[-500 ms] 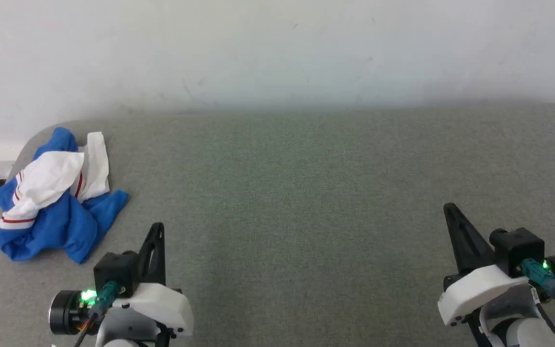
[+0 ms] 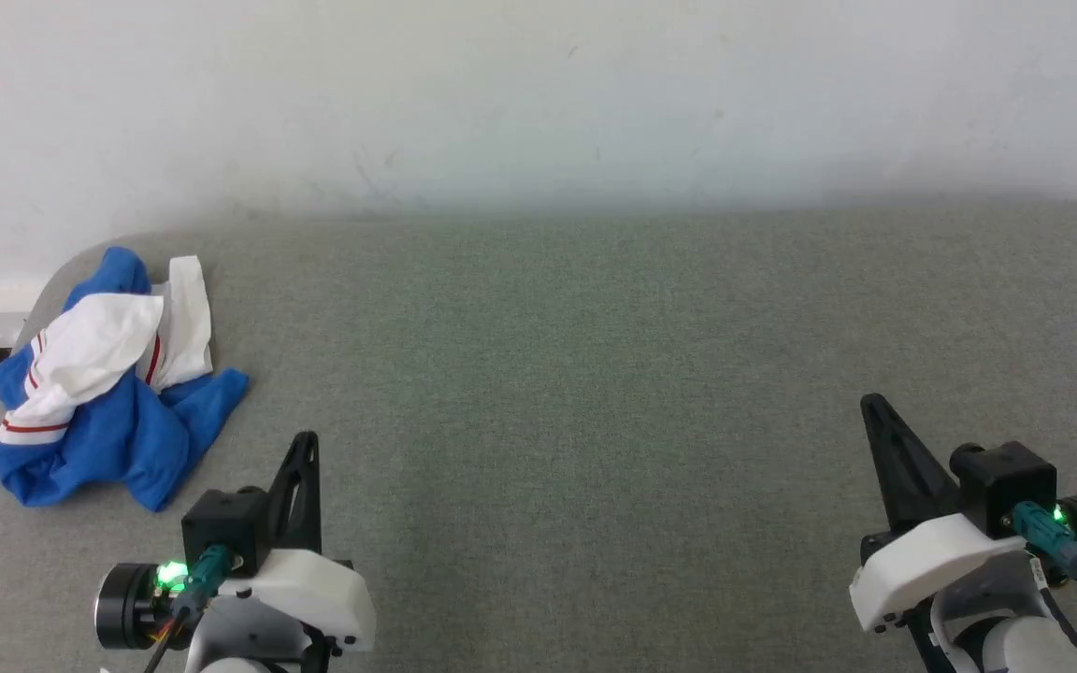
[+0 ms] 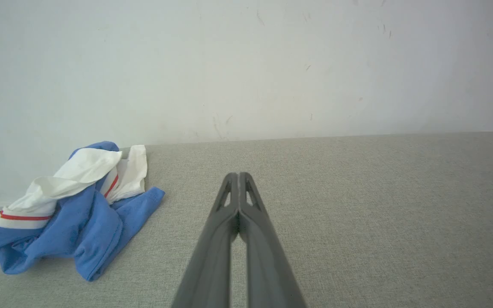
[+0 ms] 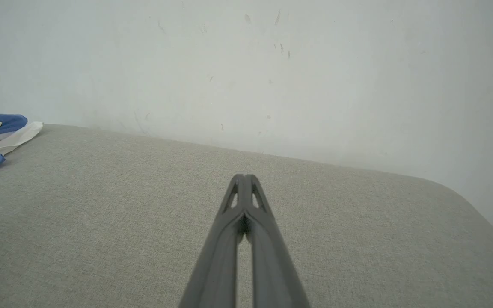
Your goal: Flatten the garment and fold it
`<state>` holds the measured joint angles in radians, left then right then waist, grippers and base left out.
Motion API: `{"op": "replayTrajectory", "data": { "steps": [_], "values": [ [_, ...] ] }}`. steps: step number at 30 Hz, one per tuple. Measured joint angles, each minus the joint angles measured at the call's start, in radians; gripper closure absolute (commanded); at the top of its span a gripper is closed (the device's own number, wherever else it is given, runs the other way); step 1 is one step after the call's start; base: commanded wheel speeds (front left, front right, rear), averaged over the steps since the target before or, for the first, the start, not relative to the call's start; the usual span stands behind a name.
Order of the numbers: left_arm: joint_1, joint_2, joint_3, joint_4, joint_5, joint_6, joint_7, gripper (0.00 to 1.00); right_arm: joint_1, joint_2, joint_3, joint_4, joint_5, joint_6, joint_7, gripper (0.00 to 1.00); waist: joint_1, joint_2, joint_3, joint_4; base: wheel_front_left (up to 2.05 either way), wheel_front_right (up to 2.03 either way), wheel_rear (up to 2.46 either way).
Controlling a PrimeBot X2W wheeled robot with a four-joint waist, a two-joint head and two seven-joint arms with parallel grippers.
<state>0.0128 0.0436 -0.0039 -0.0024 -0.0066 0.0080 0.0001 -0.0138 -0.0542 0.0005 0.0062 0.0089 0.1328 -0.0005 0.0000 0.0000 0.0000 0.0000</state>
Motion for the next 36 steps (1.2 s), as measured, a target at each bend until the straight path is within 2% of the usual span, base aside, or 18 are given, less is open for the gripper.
{"op": "replayTrajectory", "data": {
  "steps": [18,19,20,21,22,36],
  "values": [
    [0.0,0.0,0.0,0.0,0.0,0.0,0.0,1.0,0.0,0.0,0.0,0.0,0.0,0.0,0.0,1.0,0.0,0.0,0.0,0.0,0.0,0.0,0.0],
    [0.0,0.0,0.0,0.0,0.0,0.001,0.0,0.0,0.0,0.0,0.0,0.001,0.001,0.0,0.0,0.0,0.0,0.0,0.0,0.0,0.0,0.0,0.0],
    [0.0,-0.001,-0.001,0.0,0.0,0.001,0.0,0.0,-0.001,-0.001,0.0,0.001,0.001,0.0,0.0,0.0,0.0,0.0,0.0,0.0,0.0,0.0,0.0],
    [0.0,-0.001,-0.001,0.0,0.0,0.001,0.0,1.0,-0.001,-0.001,0.0,0.002,0.001,0.0,0.0,1.0,0.0,0.0,0.0,0.0,0.0,0.0,0.0],
    [0.0,-0.001,-0.001,0.0,0.0,0.001,0.0,0.0,-0.001,-0.001,0.0,0.002,0.001,0.0,0.0,0.0,0.0,0.0,0.0,0.0,0.0,0.0,0.0],
    [0.001,-0.001,-0.008,0.0,-0.005,0.012,-0.02,0.0,-0.001,-0.001,-0.018,0.004,0.009,0.0,-0.021,0.0,0.0,0.0,0.001,0.002,0.0,0.0,0.0]
  ]
}}
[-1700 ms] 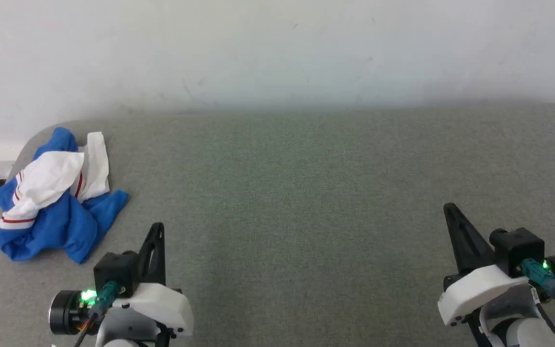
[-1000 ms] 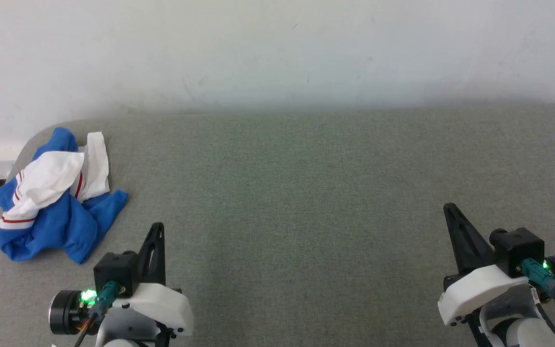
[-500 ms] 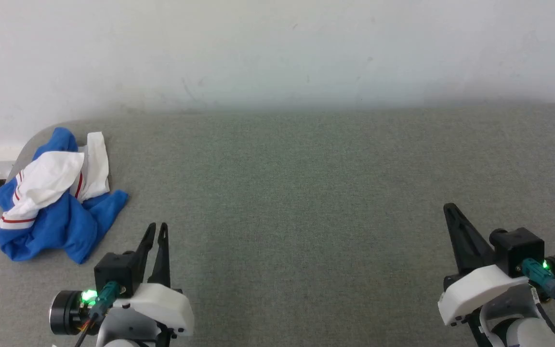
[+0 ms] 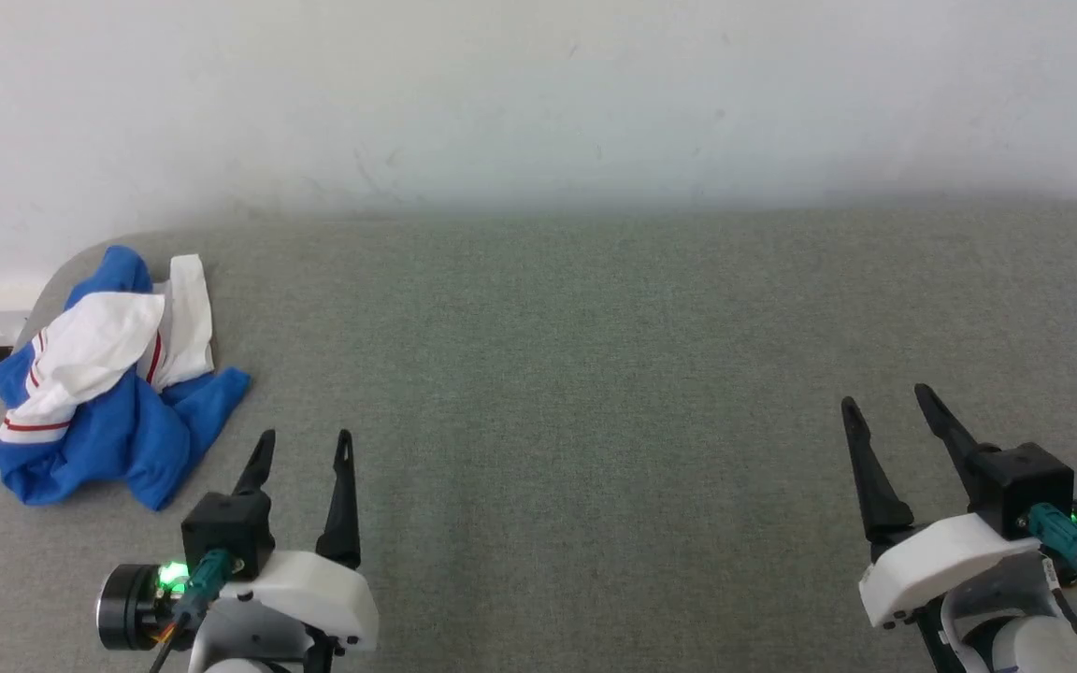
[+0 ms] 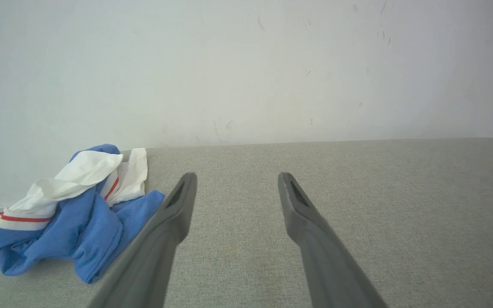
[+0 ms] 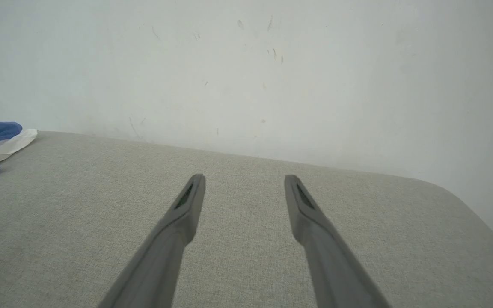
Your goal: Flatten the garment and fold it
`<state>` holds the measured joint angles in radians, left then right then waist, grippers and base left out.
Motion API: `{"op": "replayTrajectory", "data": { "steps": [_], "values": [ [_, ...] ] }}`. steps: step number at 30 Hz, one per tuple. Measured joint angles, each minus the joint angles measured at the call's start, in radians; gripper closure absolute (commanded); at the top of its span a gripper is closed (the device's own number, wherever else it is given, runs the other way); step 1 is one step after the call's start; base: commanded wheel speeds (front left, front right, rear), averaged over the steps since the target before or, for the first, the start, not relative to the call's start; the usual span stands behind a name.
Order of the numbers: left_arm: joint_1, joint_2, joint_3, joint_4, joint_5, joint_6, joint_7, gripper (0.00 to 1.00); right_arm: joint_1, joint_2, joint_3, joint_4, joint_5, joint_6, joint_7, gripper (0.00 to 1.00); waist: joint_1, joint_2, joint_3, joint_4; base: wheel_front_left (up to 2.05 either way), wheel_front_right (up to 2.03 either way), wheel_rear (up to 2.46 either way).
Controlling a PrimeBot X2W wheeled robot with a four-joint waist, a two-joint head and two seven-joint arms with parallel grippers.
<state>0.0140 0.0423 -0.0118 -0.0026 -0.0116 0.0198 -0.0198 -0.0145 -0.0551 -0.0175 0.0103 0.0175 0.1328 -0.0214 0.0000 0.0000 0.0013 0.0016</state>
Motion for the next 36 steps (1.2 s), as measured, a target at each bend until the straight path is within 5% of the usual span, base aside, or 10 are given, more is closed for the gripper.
{"op": "replayTrajectory", "data": {
  "steps": [36],
  "values": [
    [0.037,0.0,-0.014,-0.009,-0.025,0.037,-0.071,0.0,0.026,0.0,0.005,-0.003,0.014,0.0,-0.071,0.0,0.0,0.0,-0.021,0.139,0.0,0.0,0.0]
  ]
}}
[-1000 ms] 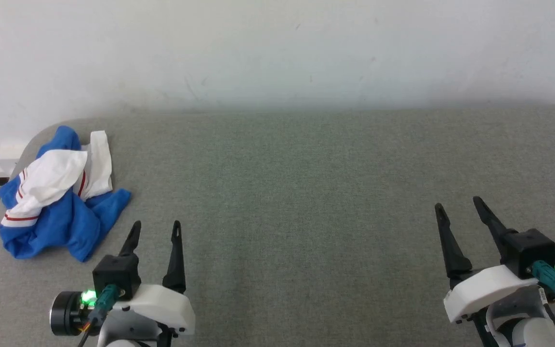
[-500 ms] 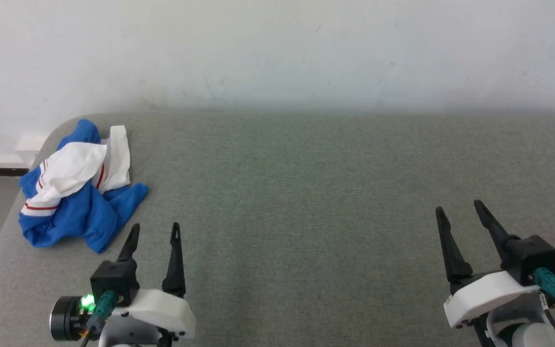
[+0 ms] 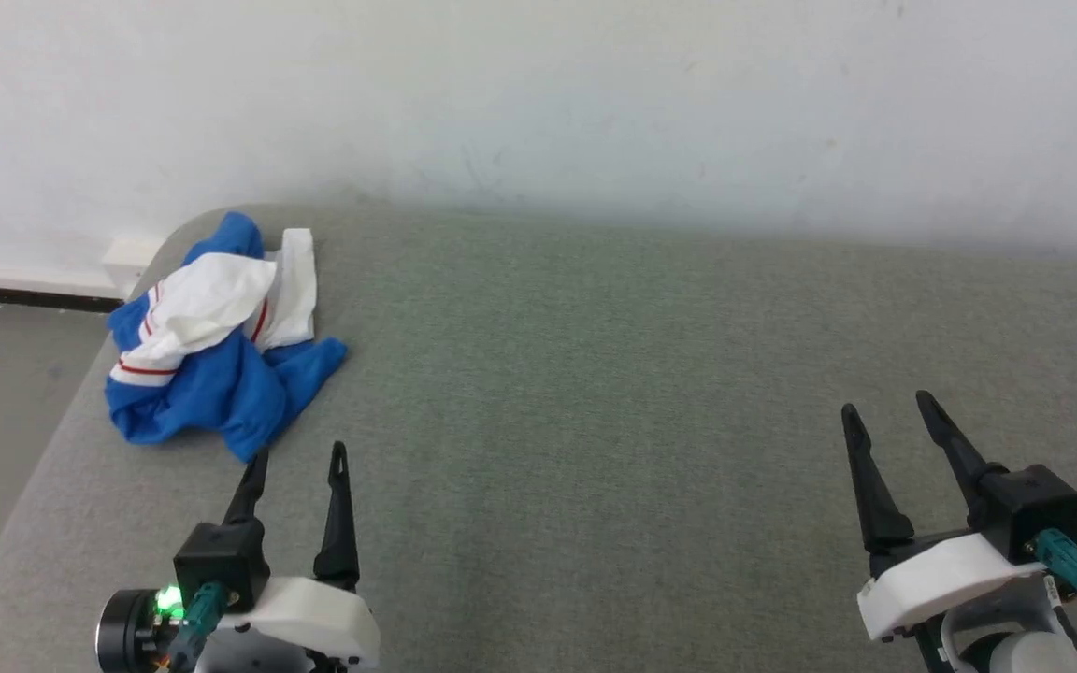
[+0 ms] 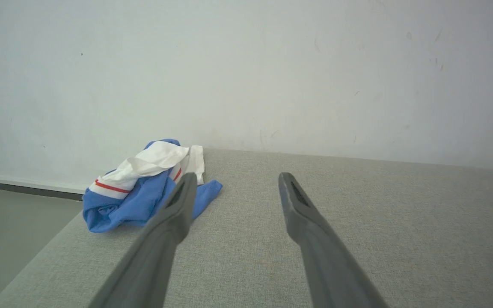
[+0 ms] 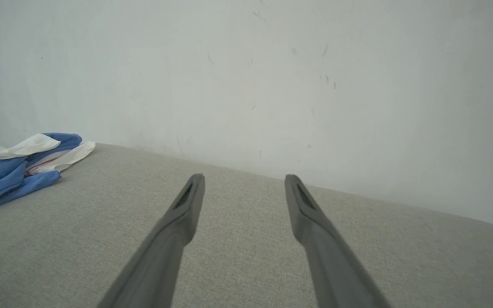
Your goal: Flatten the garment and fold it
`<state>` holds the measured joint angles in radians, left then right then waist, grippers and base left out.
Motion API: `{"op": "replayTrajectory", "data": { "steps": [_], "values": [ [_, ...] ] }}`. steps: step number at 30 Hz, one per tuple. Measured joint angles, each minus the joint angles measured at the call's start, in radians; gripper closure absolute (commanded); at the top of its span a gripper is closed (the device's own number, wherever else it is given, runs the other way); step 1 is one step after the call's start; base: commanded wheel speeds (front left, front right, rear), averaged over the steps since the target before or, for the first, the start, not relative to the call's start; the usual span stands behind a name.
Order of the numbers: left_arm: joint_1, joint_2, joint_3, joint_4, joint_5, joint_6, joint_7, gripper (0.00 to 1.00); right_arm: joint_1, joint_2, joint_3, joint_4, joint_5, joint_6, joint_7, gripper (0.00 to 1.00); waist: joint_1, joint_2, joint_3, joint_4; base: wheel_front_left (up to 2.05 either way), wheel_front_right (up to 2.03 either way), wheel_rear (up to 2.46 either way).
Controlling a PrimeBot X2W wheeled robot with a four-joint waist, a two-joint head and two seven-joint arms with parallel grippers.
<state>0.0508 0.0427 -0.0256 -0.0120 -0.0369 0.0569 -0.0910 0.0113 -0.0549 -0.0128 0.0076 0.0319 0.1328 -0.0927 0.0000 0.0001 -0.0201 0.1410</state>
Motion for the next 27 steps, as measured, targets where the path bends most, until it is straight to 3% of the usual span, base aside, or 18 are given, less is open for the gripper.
{"op": "replayTrajectory", "data": {
  "steps": [27],
  "values": [
    [0.03,0.0,-0.014,-0.008,-0.009,0.007,-0.061,0.0,0.022,0.0,0.005,0.002,0.024,0.0,-0.059,0.0,0.0,0.0,-0.009,0.187,0.0,0.0,0.0]
  ]
}}
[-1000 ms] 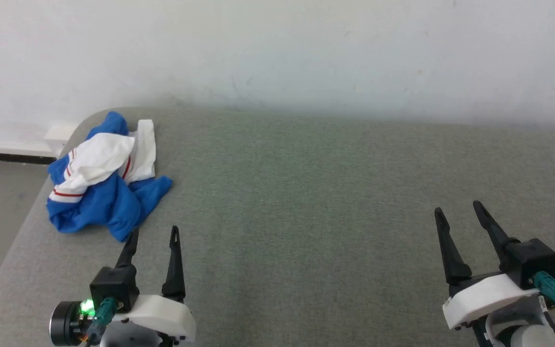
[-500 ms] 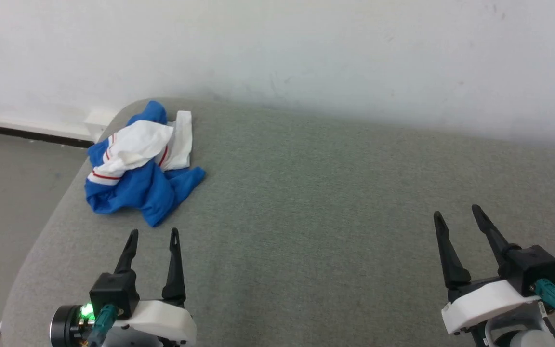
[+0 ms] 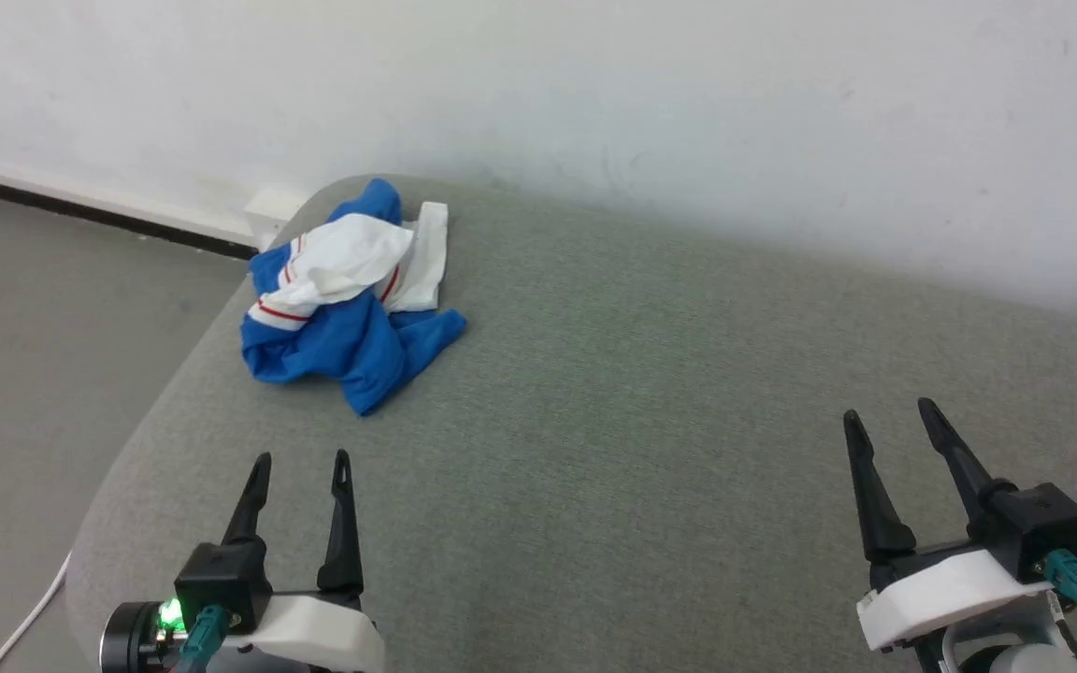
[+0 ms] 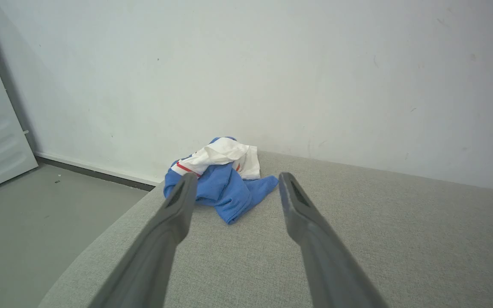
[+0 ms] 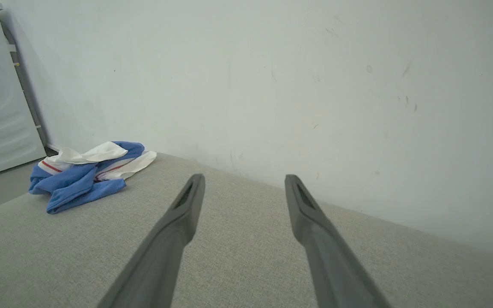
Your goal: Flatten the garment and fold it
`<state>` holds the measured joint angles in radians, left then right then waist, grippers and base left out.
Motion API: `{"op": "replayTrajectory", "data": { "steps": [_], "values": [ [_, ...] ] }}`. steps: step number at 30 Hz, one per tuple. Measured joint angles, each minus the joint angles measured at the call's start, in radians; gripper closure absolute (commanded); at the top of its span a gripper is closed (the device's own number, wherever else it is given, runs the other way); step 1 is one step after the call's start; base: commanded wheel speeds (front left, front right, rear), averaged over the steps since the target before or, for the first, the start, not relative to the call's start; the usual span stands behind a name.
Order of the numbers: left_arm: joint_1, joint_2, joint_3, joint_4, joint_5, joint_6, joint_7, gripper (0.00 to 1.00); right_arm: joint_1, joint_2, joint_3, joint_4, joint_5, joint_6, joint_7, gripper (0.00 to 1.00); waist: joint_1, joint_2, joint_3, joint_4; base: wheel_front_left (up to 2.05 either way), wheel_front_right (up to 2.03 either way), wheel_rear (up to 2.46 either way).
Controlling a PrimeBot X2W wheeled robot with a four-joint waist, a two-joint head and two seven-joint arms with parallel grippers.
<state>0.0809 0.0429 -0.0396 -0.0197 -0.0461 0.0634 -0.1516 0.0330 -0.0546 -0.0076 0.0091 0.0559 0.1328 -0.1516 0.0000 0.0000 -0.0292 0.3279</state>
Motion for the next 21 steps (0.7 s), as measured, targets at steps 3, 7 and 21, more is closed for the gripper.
{"op": "replayTrajectory", "data": {
  "steps": [3,7,21],
  "values": [
    [0.0,0.0,-0.001,0.0,0.0,0.0,-0.005,0.0,0.004,0.0,0.001,0.0,0.004,0.0,-0.007,0.0,0.0,0.0,-0.001,0.022,0.0,0.0,0.0],
    [0.001,0.0,-0.002,-0.002,0.0,0.001,-0.014,0.0,0.011,0.0,0.004,0.001,0.012,0.0,-0.013,0.0,0.0,0.0,-0.003,0.05,0.0,0.0,0.0],
    [0.021,0.0,-0.003,-0.005,0.0,0.008,-0.044,0.0,0.019,0.0,0.013,0.005,0.034,0.0,-0.044,0.0,0.0,0.0,-0.017,0.136,0.0,0.0,0.0]
  ]
}}
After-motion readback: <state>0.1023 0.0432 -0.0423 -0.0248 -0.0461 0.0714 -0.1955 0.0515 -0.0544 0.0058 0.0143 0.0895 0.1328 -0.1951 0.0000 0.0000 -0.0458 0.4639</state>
